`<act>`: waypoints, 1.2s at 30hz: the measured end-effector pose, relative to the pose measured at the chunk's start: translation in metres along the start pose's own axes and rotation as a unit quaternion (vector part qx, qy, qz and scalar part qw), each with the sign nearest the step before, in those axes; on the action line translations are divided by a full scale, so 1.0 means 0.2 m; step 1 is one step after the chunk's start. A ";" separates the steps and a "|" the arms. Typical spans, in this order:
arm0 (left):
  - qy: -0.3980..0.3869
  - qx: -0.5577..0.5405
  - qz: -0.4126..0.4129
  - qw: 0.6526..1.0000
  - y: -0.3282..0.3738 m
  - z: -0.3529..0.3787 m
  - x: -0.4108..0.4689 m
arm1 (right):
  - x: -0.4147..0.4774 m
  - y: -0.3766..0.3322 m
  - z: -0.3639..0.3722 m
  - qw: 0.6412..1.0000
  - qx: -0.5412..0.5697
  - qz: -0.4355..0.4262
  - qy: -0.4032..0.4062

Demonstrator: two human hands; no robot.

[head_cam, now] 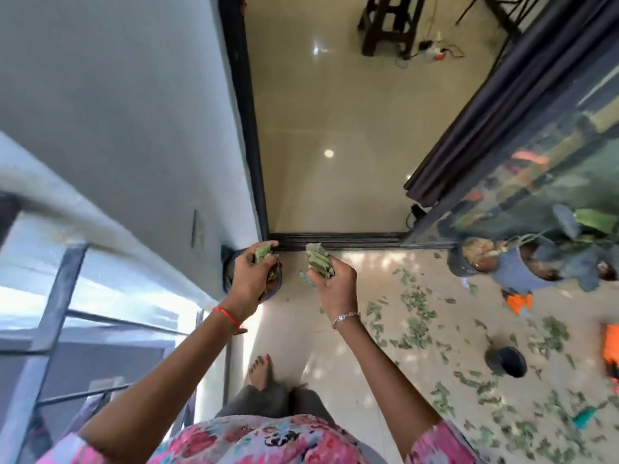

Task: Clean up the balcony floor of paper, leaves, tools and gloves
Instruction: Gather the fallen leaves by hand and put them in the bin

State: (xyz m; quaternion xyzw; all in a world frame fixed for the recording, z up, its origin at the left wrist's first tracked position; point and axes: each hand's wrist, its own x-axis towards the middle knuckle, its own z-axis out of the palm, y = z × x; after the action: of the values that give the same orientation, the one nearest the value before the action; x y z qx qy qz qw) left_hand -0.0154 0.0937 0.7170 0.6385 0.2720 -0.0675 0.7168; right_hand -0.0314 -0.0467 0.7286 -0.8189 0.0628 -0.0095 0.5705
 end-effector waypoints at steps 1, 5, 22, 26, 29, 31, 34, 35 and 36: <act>0.006 -0.004 -0.006 1.000 -0.02 -0.02 0.03 | 0.02 0.01 0.03 1.000 -0.005 0.006 -0.003; 0.029 -0.009 -0.037 0.999 -0.12 -0.12 0.19 | 0.09 0.08 0.21 0.999 -0.015 0.033 -0.029; 0.154 0.068 -0.097 0.981 -1.40 -0.31 1.50 | 0.79 1.61 1.39 0.978 -0.104 0.119 -0.137; 0.214 0.050 -0.110 0.969 -1.82 -0.39 1.92 | 0.94 2.02 1.72 0.978 -0.133 0.091 -0.131; 0.186 0.037 -0.164 0.968 -2.03 -0.42 2.12 | 1.03 2.27 1.89 0.943 -0.238 0.109 -0.204; 0.155 0.047 -0.201 0.966 -2.11 -0.45 2.19 | 1.06 2.36 1.93 0.910 -0.283 0.135 -0.270; 0.104 0.047 -0.217 0.969 -2.05 -0.43 2.17 | 1.08 2.36 1.87 0.928 -0.208 0.174 -0.254; 0.084 0.061 -0.203 0.974 -2.01 -0.41 2.14 | 1.08 2.32 1.83 0.936 -0.188 0.182 -0.234; 0.071 0.091 -0.189 0.975 -1.98 -0.39 2.11 | 1.08 2.28 1.79 0.942 -0.177 0.183 -0.219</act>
State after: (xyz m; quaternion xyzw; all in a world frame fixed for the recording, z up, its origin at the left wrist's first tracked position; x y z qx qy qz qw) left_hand 0.1410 0.2041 0.1646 0.6408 0.4307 -0.1812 0.6092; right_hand 0.1715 0.1069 0.1659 -0.8627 0.0859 0.2864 0.4078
